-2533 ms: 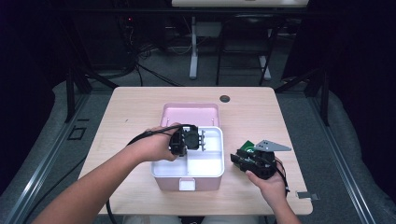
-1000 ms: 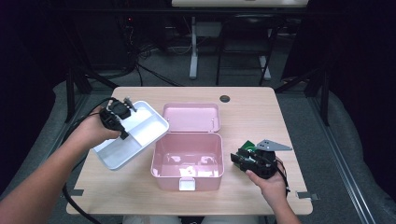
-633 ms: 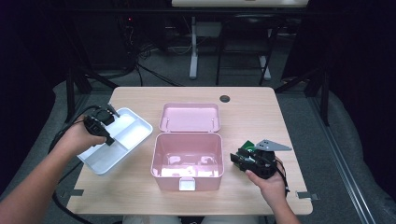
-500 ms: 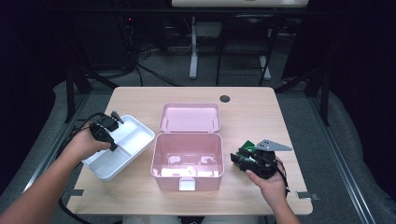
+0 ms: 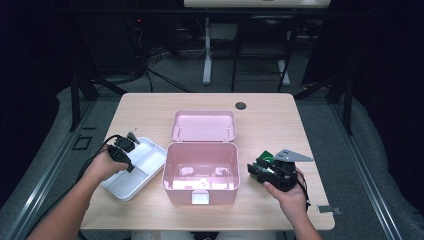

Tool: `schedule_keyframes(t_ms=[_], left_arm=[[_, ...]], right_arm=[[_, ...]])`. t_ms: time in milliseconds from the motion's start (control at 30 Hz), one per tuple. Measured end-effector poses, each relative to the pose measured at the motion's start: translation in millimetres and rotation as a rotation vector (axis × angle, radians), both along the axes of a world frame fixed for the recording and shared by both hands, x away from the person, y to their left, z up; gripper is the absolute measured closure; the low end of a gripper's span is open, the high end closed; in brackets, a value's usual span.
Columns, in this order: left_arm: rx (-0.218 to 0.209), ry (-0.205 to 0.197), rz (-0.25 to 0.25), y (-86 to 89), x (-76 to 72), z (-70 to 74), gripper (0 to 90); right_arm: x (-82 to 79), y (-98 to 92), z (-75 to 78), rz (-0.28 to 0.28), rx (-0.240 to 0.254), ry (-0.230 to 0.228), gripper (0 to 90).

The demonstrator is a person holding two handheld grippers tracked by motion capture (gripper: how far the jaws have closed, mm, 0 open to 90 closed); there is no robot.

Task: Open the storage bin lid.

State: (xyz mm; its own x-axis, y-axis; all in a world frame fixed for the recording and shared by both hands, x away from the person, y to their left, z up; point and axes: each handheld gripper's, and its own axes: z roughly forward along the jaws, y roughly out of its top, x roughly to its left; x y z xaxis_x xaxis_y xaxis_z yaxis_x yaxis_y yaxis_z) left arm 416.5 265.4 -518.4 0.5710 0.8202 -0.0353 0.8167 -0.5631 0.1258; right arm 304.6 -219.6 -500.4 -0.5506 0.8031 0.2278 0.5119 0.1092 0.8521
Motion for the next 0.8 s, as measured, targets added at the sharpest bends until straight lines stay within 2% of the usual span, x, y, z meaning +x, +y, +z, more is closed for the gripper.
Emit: schedule_keyframes(t_ms=[133,200,300,333,367,400,433,467,533,567,600,633,667,733,767,800], left_arm=[[-0.015,-0.009,0.011,3.4,-0.4,-7.1,89.1],[-0.044,-0.016,0.027,6.7,-1.6,-7.6,88.4],[-0.088,-0.056,0.054,11.0,-6.5,-2.8,81.0],[-0.111,-0.068,0.058,13.6,-10.2,-0.3,73.3],[-0.111,-0.068,0.058,13.6,-10.2,-0.3,70.5],[-0.101,-0.084,0.059,14.5,-12.6,1.3,70.5],[-0.074,-0.098,0.035,14.9,-16.7,3.6,64.3],[-0.074,-0.098,0.035,14.9,-16.7,3.6,63.0],[-0.063,-0.136,-0.006,14.1,-22.9,8.3,57.7],[-0.063,-0.136,-0.006,14.1,-22.9,8.3,55.0],[-0.063,-0.147,0.005,13.8,-24.5,10.2,55.0],[-0.051,-0.177,-0.009,13.4,-26.6,12.7,53.0],[-0.045,-0.188,-0.014,13.2,-27.2,13.8,48.7],[-0.029,-0.173,-0.001,13.0,-27.5,17.3,45.8],[-0.039,-0.15,0.028,13.8,-27.9,20.4,45.8],[-0.087,-0.134,0.06,15.0,-29.1,23.5,45.6]], right_arm=[[0.5,0.1,0.3,0.004,-0.006,-0.002,53.7],[0.9,0.2,1.3,0.009,-0.007,0.001,52.9],[2.7,-1.3,4.3,0.013,-0.014,-0.002,50.6],[3.4,-2.6,7.2,0.011,-0.014,-0.005,50.0],[3.4,-2.6,7.2,0.011,-0.014,-0.005,50.0],[3.6,-3.2,8.1,0.012,-0.017,-0.003,49.5],[4.5,-5.6,10.3,0.004,-0.033,0.001,48.7],[4.5,-5.6,10.3,0.004,-0.033,0.001,48.7],[6.8,-9.6,12.5,-0.014,-0.057,0.01,45.1],[7.9,-11.0,14.0,-0.02,-0.079,0.016,43.8],[7.9,-11.0,14.0,-0.02,-0.079,0.016,43.8],[9.5,-12.0,15.4,-0.021,-0.101,0.026,42.6],[12.2,-13.2,17.8,-0.017,-0.131,0.034,41.8],[16.0,-13.6,20.9,-0.005,-0.169,0.053,41.3],[18.2,-13.5,21.9,0.007,-0.187,0.064,40.3],[21.0,-12.8,23.1,0.021,-0.214,0.08,39.2]])
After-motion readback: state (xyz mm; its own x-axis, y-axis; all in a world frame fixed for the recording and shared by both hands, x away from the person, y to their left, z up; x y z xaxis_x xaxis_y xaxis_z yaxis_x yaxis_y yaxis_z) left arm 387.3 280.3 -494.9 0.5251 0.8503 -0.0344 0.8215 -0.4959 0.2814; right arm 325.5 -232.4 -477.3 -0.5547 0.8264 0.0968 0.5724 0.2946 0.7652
